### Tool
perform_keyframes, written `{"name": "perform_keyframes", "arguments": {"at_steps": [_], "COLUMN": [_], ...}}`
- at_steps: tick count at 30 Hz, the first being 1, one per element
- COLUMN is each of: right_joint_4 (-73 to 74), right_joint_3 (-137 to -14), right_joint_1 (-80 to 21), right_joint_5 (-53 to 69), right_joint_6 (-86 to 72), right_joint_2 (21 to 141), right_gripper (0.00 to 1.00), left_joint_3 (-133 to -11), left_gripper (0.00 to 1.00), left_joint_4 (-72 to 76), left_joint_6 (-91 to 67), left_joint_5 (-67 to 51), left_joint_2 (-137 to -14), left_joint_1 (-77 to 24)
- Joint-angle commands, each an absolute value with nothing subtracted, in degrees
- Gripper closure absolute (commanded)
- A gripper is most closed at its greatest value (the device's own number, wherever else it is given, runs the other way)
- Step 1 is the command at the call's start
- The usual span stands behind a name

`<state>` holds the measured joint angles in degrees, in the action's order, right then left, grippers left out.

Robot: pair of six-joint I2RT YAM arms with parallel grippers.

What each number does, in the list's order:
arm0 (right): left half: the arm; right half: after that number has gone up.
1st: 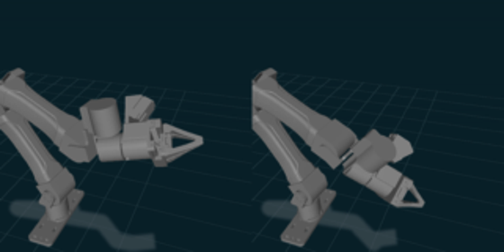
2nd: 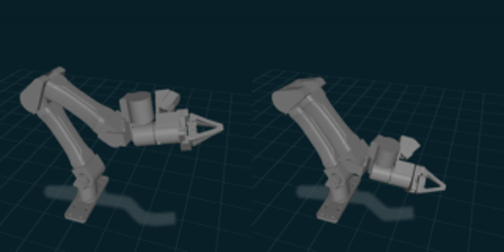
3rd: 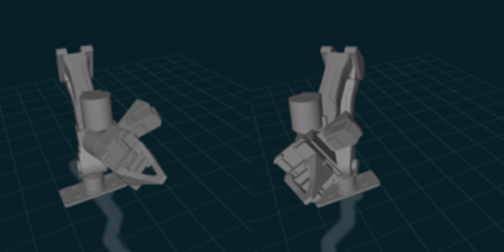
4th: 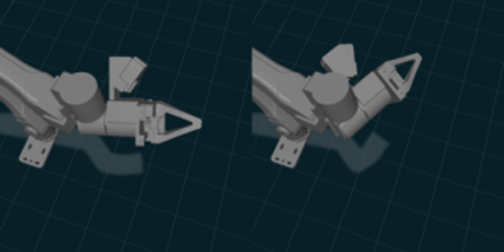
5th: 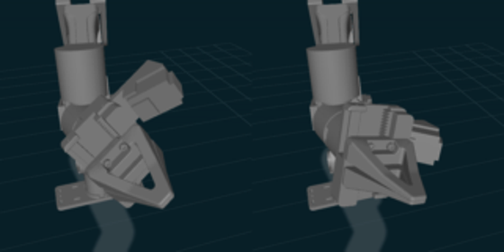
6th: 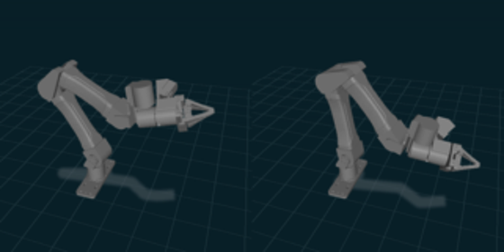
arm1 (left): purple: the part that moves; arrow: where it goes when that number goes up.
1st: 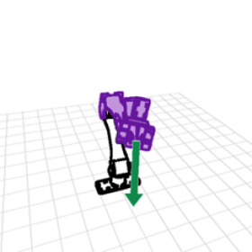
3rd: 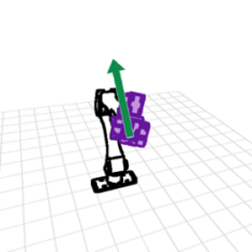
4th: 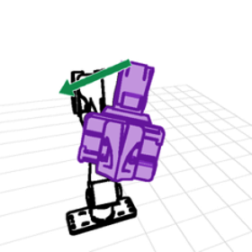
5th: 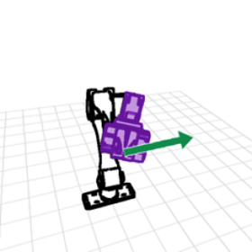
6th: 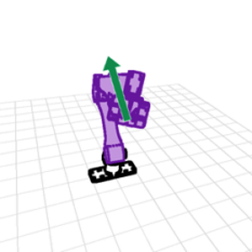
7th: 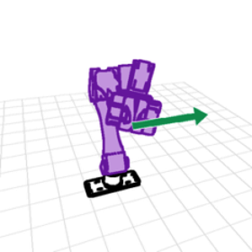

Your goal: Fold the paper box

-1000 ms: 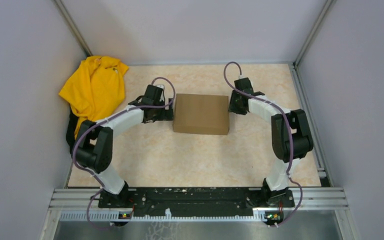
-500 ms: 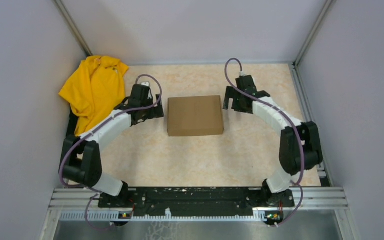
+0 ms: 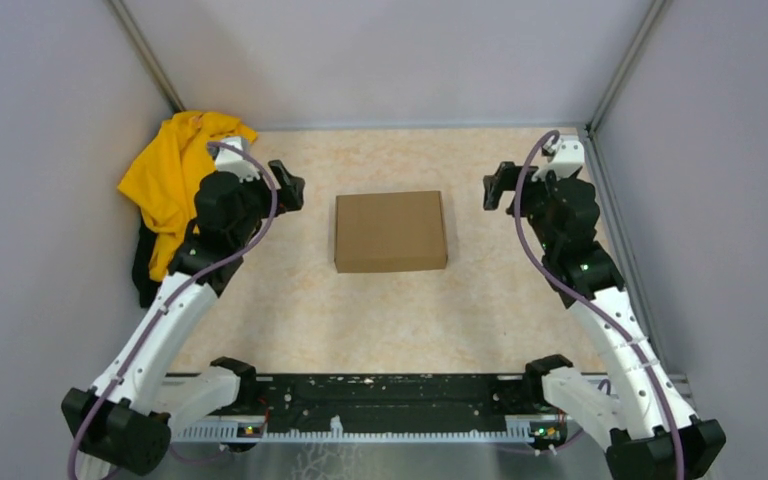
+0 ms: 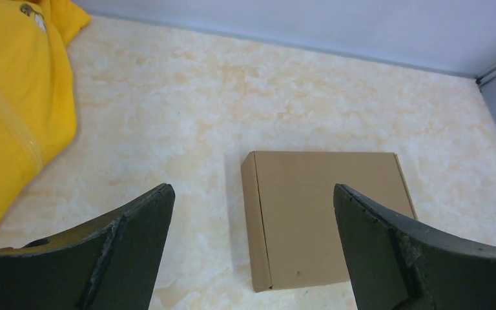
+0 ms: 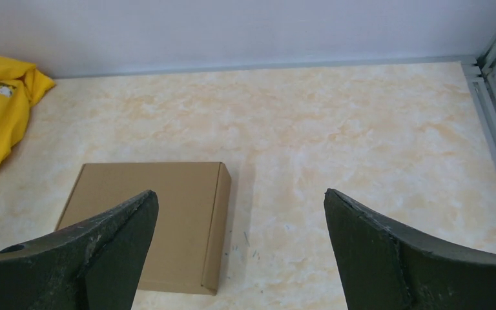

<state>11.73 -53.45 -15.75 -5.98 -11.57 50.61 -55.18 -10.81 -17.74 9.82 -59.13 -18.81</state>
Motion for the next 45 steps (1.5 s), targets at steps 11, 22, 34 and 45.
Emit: {"name": "perform_keyframes", "arguments": {"at_steps": [11,22,34,45], "right_joint_4": [-6.38,-50.15,-79.24,-73.26], "right_joint_3": [-31.22,-6.31,-2.54,-8.45], "right_joint_1": [-0.27,-0.25,-0.19,-0.24], "right_joint_5": [-4.46,-10.66,-11.85,-2.89], "right_joint_6": [-11.41,-8.77,-5.74,-2.21], "right_joint_2": [45.64,54.14,78.47,83.26], "right_gripper": [0.01,0.01,0.01,0.01], "left_joint_3": [-34.40,-16.41,-21.35,-23.42], "left_gripper": [0.01,0.01,0.01,0.01], "left_joint_4": [6.62,42.11,51.82,54.74], "left_joint_6": [-8.37,4.11,5.45,6.06], "left_joint_5": [16.27,15.11,3.73,2.93], "left_joint_2": [-56.51,-66.78,-85.20,-90.28], "left_joint_1": [-18.37,-14.72,-7.34,-5.56]}}
